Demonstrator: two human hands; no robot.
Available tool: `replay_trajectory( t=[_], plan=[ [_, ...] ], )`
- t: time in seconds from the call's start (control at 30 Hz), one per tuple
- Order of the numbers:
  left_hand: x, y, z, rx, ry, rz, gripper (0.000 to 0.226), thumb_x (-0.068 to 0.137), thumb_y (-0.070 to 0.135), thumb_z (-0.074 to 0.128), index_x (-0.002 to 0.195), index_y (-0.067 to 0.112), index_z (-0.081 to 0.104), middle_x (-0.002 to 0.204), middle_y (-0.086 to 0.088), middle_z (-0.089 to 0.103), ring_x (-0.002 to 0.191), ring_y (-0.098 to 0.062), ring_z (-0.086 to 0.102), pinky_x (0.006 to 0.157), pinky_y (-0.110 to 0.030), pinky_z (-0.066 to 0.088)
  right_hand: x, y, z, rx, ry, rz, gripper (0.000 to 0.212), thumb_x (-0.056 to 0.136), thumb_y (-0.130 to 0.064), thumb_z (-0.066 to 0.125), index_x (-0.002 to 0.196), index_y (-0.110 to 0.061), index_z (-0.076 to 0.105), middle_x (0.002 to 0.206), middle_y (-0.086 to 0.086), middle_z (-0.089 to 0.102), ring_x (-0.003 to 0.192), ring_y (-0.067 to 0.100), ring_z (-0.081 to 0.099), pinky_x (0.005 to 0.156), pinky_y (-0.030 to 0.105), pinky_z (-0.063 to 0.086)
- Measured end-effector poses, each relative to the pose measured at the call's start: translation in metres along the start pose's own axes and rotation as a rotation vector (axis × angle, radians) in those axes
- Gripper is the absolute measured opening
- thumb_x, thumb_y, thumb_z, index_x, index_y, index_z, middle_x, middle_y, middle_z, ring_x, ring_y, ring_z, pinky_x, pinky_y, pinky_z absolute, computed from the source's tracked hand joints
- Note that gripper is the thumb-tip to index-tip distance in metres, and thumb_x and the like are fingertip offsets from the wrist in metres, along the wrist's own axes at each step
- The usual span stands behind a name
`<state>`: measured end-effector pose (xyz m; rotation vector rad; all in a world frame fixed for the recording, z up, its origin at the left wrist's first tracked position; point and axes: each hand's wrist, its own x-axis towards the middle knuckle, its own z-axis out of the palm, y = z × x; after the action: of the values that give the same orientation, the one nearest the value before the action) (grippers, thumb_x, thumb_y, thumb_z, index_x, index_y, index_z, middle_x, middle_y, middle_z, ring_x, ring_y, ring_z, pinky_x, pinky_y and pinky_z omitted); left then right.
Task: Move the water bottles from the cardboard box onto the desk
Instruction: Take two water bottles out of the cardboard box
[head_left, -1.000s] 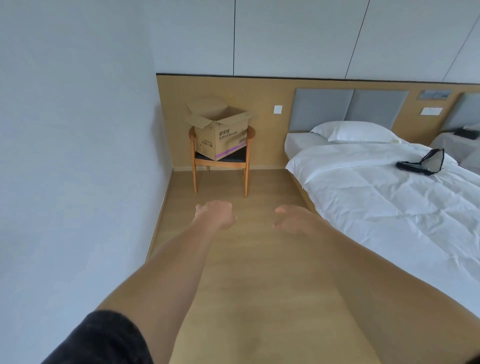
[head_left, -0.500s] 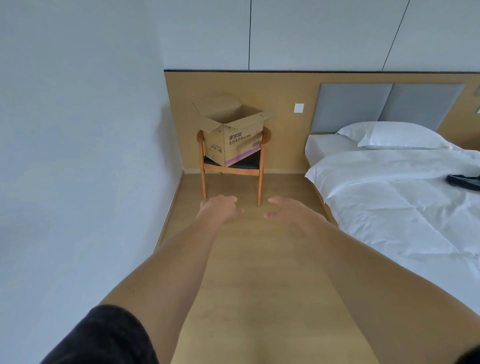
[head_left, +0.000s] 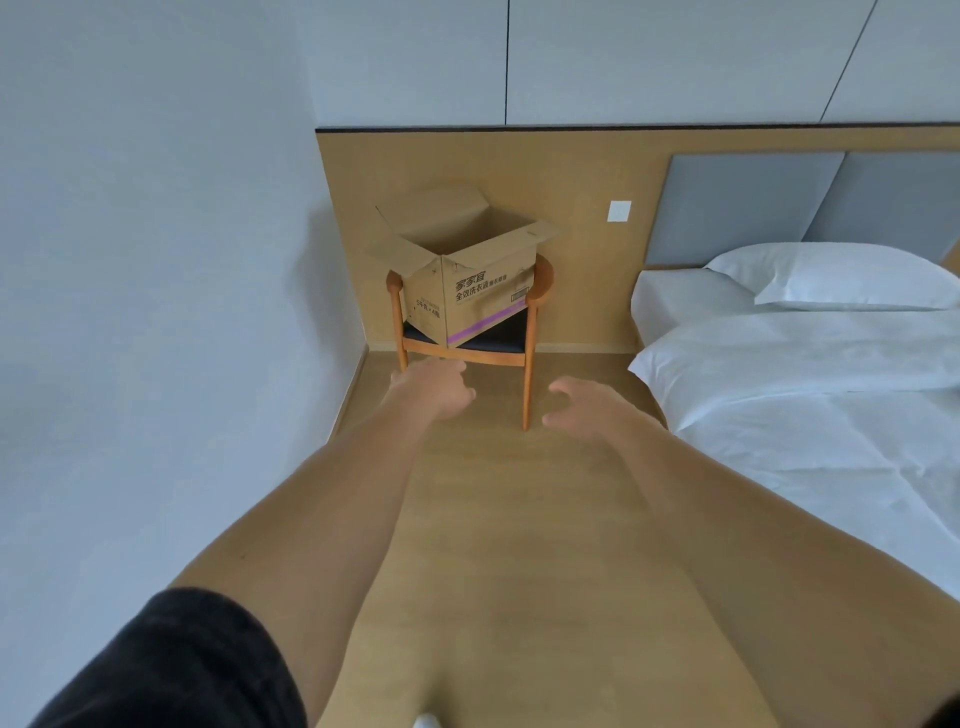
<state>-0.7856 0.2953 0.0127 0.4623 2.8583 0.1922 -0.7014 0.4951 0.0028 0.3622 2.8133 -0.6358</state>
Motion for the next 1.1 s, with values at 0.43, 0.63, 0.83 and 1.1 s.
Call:
replay_trajectory(
  t=[0.43, 0.63, 0.83, 1.1],
  plan=[
    [0.232, -0.019, -0.042, 0.039, 0.050, 0.086, 0.041, 0.100, 0.041, 0.047, 0.136, 0.022, 0.049, 0.121, -0.007, 0.058, 0.108, -0.027, 0.053, 0.088, -0.042, 0.043, 0.212, -0.018, -0.058, -0.007, 0.054, 0.059, 0.062, 0.097, -0.037, 0.059, 0.153, -0.026, 0.036, 0.152, 0.006, 0.045, 0.138, 0.029, 0.044, 0.109, 0.043, 0.042],
    [0.335, -0.033, -0.078, 0.007, 0.013, 0.092, 0.043, 0.098, 0.036, 0.044, 0.138, 0.018, 0.047, 0.128, -0.008, 0.057, 0.115, -0.028, 0.055, 0.094, -0.043, 0.047, 0.297, -0.035, -0.086, -0.004, 0.059, 0.128, 0.062, 0.096, -0.036, 0.059, 0.153, -0.030, 0.037, 0.148, 0.007, 0.048, 0.131, 0.029, 0.049, 0.105, 0.041, 0.046],
    [0.404, -0.037, -0.080, -0.004, 0.017, 0.131, 0.046, 0.098, 0.042, 0.045, 0.138, 0.019, 0.048, 0.127, -0.006, 0.059, 0.113, -0.026, 0.057, 0.096, -0.047, 0.051, 0.361, -0.038, -0.103, -0.020, 0.078, 0.149, 0.059, 0.098, -0.040, 0.057, 0.152, -0.025, 0.039, 0.148, 0.009, 0.049, 0.133, 0.030, 0.048, 0.106, 0.042, 0.044],
    [0.488, -0.031, -0.080, 0.002, 0.044, 0.096, 0.045, 0.100, 0.037, 0.047, 0.141, 0.019, 0.048, 0.133, -0.007, 0.058, 0.118, -0.025, 0.056, 0.087, -0.038, 0.045, 0.458, -0.032, -0.119, -0.033, 0.062, 0.088, 0.054, 0.099, -0.041, 0.054, 0.149, -0.025, 0.042, 0.143, 0.005, 0.053, 0.129, 0.028, 0.050, 0.104, 0.041, 0.044]
  ],
)
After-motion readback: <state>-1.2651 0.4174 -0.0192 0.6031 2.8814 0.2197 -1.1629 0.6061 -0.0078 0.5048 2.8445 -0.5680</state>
